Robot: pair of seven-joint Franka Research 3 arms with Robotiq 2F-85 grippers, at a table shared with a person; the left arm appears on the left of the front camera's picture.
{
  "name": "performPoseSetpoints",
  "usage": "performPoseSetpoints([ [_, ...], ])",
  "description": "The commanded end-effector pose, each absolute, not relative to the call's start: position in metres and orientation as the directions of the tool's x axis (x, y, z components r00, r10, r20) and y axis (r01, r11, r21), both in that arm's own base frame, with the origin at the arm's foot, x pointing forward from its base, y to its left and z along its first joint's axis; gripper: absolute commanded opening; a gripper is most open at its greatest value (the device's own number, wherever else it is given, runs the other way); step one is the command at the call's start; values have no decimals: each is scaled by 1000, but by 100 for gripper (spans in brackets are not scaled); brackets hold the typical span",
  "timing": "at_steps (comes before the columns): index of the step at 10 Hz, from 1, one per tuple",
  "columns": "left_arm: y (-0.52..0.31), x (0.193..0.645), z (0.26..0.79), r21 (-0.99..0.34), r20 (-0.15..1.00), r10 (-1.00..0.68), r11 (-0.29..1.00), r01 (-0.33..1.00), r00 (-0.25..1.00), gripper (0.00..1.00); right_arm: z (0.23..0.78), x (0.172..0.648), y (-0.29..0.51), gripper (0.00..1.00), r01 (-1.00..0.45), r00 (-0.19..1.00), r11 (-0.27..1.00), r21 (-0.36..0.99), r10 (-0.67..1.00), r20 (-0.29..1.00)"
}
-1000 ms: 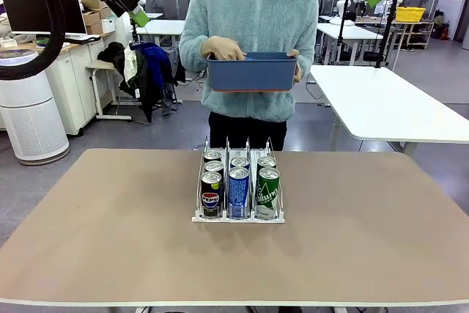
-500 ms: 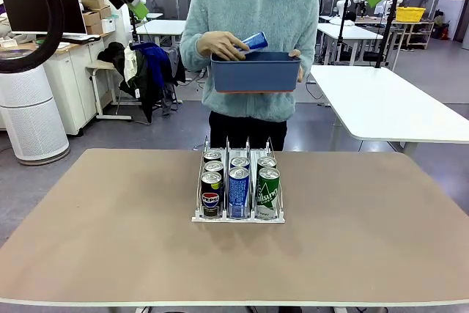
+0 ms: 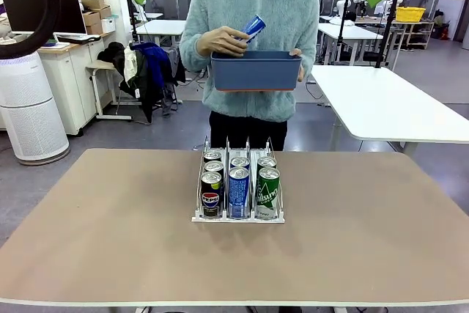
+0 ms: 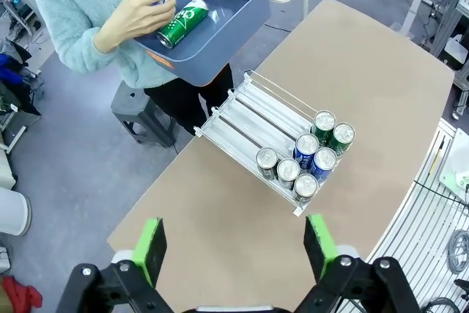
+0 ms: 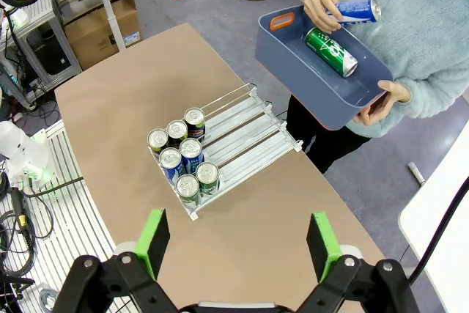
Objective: Fill the beverage cans into the dispenser.
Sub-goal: Pick up the Ionic drink handed by the human.
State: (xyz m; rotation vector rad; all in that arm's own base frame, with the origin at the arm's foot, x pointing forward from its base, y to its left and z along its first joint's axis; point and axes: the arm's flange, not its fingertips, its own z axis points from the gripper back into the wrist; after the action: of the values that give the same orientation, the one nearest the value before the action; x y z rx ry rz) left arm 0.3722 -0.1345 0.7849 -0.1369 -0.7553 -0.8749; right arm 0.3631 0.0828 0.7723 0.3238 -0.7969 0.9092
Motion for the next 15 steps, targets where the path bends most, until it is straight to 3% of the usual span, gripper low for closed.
performPoseSetpoints([
  [1, -135, 370, 788, 204, 630, -659, 650, 732, 411, 100, 771, 362, 83, 100, -803, 361, 592, -70, 576, 733],
  [15, -135, 372, 785, 187, 649, -644, 650, 736, 404, 100, 771, 362, 83, 100, -803, 361, 592, -70, 576, 733],
])
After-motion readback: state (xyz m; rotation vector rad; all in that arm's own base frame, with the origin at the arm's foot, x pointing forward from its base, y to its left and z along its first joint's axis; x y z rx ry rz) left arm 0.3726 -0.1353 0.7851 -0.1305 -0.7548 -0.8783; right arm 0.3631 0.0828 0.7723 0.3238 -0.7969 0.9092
